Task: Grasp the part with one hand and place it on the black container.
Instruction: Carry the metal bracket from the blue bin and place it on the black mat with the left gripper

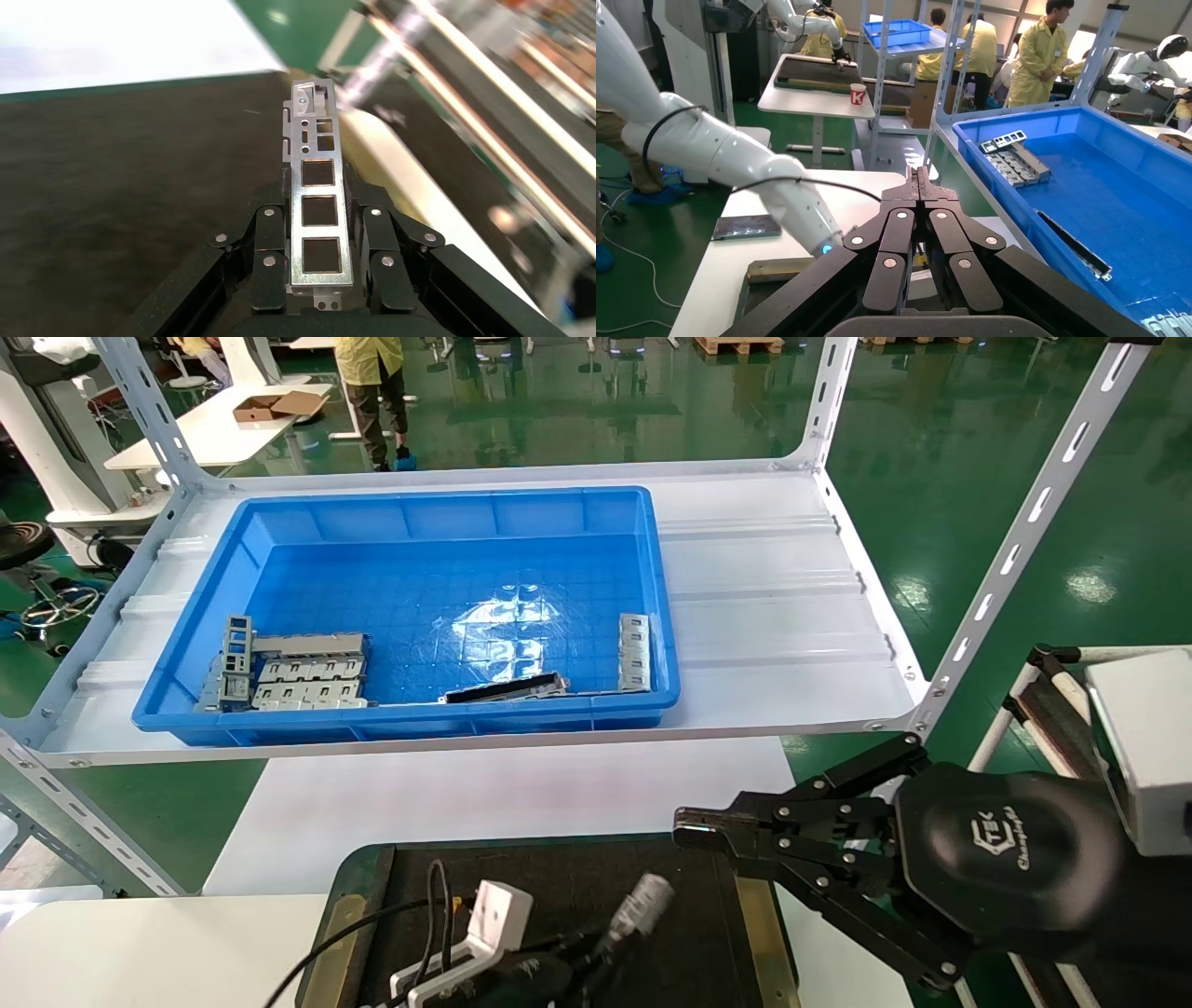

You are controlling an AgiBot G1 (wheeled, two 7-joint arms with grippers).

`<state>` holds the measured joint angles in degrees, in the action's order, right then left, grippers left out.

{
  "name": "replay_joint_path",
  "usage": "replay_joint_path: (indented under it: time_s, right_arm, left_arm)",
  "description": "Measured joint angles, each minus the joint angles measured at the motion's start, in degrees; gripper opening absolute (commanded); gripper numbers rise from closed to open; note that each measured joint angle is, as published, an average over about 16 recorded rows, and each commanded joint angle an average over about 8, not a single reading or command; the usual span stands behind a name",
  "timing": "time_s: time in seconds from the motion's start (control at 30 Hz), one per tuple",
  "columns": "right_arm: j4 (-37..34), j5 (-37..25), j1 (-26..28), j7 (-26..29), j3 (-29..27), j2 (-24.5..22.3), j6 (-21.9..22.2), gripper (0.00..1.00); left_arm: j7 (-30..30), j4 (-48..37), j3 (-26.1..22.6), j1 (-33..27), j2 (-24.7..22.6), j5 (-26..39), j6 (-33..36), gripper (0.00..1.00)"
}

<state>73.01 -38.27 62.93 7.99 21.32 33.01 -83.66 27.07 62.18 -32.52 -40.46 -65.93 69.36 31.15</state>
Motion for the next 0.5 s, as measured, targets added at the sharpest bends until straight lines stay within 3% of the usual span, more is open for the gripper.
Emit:
replay_joint_path:
  time_s: [0.23, 0.5]
  right_arm:
    - [0.0, 0.0, 0.0, 0.0, 0.0, 0.0, 0.0, 0.00]
    - [0.0, 0.0, 0.0, 0.0, 0.0, 0.0, 0.0, 0.00]
  left_arm:
    - [7.4, -0.6, -2.2, 1.3, -4.6, 4.1, -14.5, 0.00]
    - [13.4, -3.4, -5.0, 0.7, -8.8, 5.8, -24.8, 0.00]
